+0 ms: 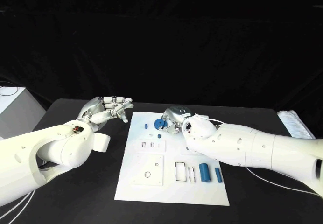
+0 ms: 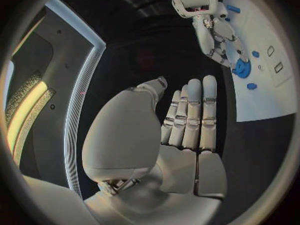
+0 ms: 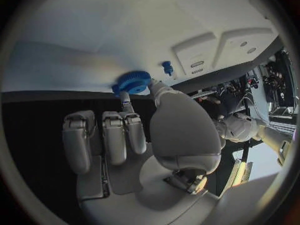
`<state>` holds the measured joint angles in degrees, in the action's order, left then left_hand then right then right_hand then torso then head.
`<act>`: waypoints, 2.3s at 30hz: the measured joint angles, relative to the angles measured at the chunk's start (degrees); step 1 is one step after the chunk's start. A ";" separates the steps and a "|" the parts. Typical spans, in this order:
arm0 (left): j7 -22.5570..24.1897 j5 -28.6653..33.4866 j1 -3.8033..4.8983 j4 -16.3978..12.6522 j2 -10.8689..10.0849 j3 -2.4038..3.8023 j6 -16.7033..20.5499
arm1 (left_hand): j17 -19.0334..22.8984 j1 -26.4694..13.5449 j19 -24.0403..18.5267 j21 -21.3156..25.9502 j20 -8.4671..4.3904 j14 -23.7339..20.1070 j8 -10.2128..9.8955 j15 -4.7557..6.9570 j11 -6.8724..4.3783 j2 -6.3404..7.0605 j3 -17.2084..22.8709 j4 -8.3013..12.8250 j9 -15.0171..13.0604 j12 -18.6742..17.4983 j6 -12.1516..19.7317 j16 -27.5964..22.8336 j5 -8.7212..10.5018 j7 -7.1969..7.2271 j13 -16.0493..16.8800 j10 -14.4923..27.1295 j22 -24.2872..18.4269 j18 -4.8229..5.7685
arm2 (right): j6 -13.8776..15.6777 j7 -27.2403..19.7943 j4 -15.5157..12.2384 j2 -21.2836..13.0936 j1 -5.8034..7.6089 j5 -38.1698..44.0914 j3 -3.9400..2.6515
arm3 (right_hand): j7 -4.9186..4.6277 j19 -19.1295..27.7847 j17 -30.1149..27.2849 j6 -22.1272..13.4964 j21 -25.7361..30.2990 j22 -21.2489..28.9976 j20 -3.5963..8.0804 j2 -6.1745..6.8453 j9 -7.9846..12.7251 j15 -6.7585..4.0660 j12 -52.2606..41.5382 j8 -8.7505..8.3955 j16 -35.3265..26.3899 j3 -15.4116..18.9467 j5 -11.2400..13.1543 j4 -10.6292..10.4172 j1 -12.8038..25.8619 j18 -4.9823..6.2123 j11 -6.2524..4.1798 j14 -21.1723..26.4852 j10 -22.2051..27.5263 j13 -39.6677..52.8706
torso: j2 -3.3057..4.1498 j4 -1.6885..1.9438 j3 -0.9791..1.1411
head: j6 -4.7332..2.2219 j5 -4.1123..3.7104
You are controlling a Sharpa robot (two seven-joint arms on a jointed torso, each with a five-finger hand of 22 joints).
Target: Assemble the parts on the task board
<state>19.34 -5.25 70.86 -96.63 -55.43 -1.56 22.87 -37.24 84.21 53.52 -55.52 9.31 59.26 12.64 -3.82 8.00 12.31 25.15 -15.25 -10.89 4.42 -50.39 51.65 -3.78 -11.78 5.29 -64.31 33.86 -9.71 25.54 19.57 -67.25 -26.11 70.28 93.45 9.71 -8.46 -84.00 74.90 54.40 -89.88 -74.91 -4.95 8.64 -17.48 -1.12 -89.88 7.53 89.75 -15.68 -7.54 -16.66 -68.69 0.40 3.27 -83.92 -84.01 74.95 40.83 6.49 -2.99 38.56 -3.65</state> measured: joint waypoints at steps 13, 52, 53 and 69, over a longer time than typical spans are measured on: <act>-0.11 -0.03 0.00 0.00 -0.13 0.00 0.01 | 0.00 0.00 0.00 0.00 0.00 0.00 0.00 0.00 0.00 0.00 0.00 0.00 0.00 0.00 0.00 0.00 0.00 0.00 0.00 0.00 -0.01 0.00 | 0.24 -0.04 -1.25 -1.51 -0.07 -1.68 0.03 | 0.00 0.00 0.00 0.00 0.00 0.01 0.00 0.63 0.09 0.19 0.00 0.00 0.00 -0.24 0.00 0.24 0.76 -0.01 0.00 -0.20 0.00 -0.01 | 0.02 -0.03 0.07 | -0.23 -0.09; 0.06 -0.11 -0.02 2.03 0.94 -0.01 -1.12 | 0.41 0.00 -0.71 -0.22 0.31 -0.73 0.00 -0.29 0.21 0.00 0.00 0.00 -0.09 0.00 0.00 0.00 0.00 0.00 -0.01 0.21 0.05 -0.01 | -4.26 -24.05 -9.79 -26.74 3.14 -31.17 -1.33 | -0.87 0.00 0.00 -0.07 0.00 -0.02 -1.02 4.50 0.79 1.01 1.13 -0.76 0.00 -1.64 0.01 7.84 -10.66 0.00 0.81 0.01 0.01 -0.03 | -0.61 -2.03 0.99 | -0.80 -1.61; 0.06 -0.11 -0.03 2.10 0.97 -0.01 -1.15 | 0.41 0.00 -0.71 -0.22 0.31 -0.73 0.00 -0.29 0.21 0.00 0.00 0.00 -0.09 0.00 0.00 0.00 0.00 0.00 -0.01 0.21 0.05 -0.01 | -4.38 -24.25 -9.51 -26.79 3.02 -30.91 -1.32 | -0.87 0.00 0.00 -0.07 0.00 -0.02 -1.02 4.50 0.79 1.01 1.13 -0.76 0.00 -1.64 0.01 7.84 -10.66 0.00 0.81 0.01 0.01 -0.03 | -0.60 -2.03 1.03 | -0.80 -1.61; 0.13 -0.17 -0.05 2.66 1.19 -0.02 -1.41 | 0.48 0.00 -0.92 -0.22 0.10 -0.73 0.00 -0.29 0.21 0.00 0.00 0.00 -0.14 0.00 0.00 0.00 0.00 0.00 -0.01 0.21 0.04 0.00 | -4.66 -23.87 -3.12 -22.58 0.69 -28.07 -1.21 | -1.14 0.00 0.05 -0.34 0.00 -0.01 -1.02 4.50 1.02 1.00 1.13 -1.35 0.00 -0.84 0.01 7.66 -10.66 -0.01 1.17 0.01 0.05 -0.04 | -0.50 -2.13 1.36 | -0.40 -1.76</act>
<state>19.47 -5.43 70.80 -93.97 -54.25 -1.58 21.46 -36.76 84.21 52.60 -55.75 9.41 58.53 12.64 -4.11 8.20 12.31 25.15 -15.25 -11.04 4.42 -50.39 51.65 -3.77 -11.78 5.28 -64.10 33.90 -9.72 20.88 -4.31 -70.38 -48.69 70.97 65.39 8.50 -9.61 -84.00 74.95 54.06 -89.88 -74.92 -5.96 13.14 -16.46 -0.12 -88.75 6.17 89.75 -16.52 -7.53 -9.00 -79.35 0.39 4.44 -83.91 -83.96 74.91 40.33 4.36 -1.63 38.16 -5.41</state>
